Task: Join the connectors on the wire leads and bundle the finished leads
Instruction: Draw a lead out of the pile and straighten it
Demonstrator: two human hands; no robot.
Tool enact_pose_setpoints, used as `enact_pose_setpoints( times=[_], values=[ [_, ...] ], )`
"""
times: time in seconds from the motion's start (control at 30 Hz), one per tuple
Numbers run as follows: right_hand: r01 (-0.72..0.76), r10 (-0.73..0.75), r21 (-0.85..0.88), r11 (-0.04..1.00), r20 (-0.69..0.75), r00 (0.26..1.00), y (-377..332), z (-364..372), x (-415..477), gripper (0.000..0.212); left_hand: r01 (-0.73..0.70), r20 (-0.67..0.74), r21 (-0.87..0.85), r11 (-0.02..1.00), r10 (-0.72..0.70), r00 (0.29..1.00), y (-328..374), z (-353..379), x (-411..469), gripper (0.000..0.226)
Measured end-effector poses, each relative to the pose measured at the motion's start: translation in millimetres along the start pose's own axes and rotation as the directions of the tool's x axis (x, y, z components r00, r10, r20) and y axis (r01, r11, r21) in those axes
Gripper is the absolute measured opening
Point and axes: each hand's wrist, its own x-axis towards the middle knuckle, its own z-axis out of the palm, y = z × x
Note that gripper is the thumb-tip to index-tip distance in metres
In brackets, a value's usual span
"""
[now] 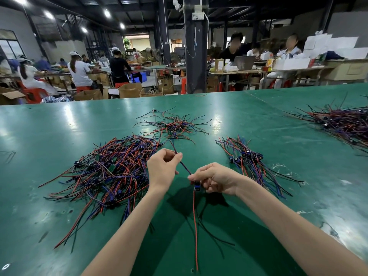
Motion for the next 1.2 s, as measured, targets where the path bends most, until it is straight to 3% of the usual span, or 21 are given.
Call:
enact_pose_setpoints(
  times=[0.07, 0.17, 0.27, 0.4, 0.6, 0.83, 1.07, 1.2],
  values=[
    [-0.004, 0.004, -0.024, 1.000, -0.025, 1.000, 0, 1, -1, 0.015, 0.054, -0.012, -0.049, 0.997, -0.055, 0.998, 3, -2, 1, 0.018],
    [-0.007, 0.002, -0.058, 0.998, -0.093, 0.996, 0, 1, 0, 0.016, 0.205, 0.048, -0.262, 0.943, -0.199, 0.979, 9, -2, -1, 0.016],
    [0.007, -0.016, -0.048, 0.999, -0.176, 0.984, 3, -2, 2, 0.024, 0.389, 0.243, -0.481, 0.786, -0.307, 0.920, 18, 1, -7, 0.020],
    [0.014, -0.025, -0.059, 0.998, -0.195, 0.980, 3, -7, 3, 0.026, 0.531, 0.432, -0.518, 0.671, -0.331, 0.839, 27, 3, -12, 0.019],
    [0.022, -0.037, -0.148, 0.989, -0.098, 0.995, 3, -3, 4, 0.030, 0.511, 0.333, -0.559, 0.652, -0.388, 0.859, 29, -8, -3, 0.019],
    [0.047, -0.072, -0.172, 0.984, -0.141, 0.987, 4, -11, 3, 0.033, 0.531, 0.374, -0.518, 0.671, -0.380, 0.846, 29, 1, -11, 0.018],
    [0.081, -0.108, -0.250, 0.965, -0.096, 0.990, 5, -7, 2, 0.028, 0.342, 0.106, -0.466, 0.816, -0.333, 0.937, 23, -8, -3, 0.016],
    [0.103, -0.150, -0.271, 0.957, -0.160, 0.976, 6, -5, 5, 0.026, 0.380, 0.178, -0.548, 0.745, -0.340, 0.923, 28, -7, -6, 0.020]
  ],
)
